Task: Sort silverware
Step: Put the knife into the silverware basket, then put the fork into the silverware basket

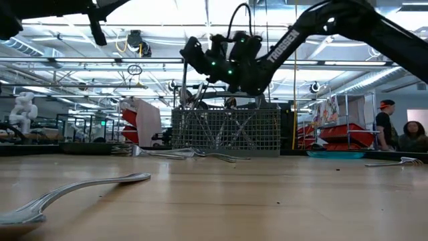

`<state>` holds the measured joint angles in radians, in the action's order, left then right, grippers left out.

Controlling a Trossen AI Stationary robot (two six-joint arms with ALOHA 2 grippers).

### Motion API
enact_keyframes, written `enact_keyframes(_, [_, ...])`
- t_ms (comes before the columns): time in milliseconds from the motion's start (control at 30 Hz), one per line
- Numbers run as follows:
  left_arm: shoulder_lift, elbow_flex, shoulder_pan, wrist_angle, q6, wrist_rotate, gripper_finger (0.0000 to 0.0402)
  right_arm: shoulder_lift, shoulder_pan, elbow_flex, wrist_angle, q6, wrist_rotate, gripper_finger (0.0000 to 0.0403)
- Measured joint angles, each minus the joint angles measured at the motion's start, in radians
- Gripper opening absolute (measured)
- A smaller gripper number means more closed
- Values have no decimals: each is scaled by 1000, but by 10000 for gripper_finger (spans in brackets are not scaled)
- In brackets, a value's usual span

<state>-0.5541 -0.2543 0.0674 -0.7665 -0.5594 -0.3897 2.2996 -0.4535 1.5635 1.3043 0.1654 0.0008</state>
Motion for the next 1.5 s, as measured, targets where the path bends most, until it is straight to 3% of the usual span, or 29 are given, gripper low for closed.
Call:
enact_keyframes(200, [0, 0, 0, 9, 0, 1, 86, 21, -8, 143, -212, -68, -8, 41])
enact_keyframes(333, [0, 0, 0, 18, 0, 14, 86, 24, -16, 157, -326, -141, -6, 41])
enact_keyframes(800, [0, 0, 0, 75, -1, 20, 86, 24, -28, 157, -385, -97, -6, 42])
enact_keyframes(1133, [0, 0, 0, 78, 17, 20, 86, 22, -38, 159, -458, 32, 0, 216])
enact_keyframes(1300, [0, 0, 0, 132, 22, 19, 86, 16, -36, 159, -451, 41, -3, 238])
enact_keyframes(1500, [0, 0, 0, 366, 47, 19, 86, -95, -21, 157, -455, 14, -61, 241])
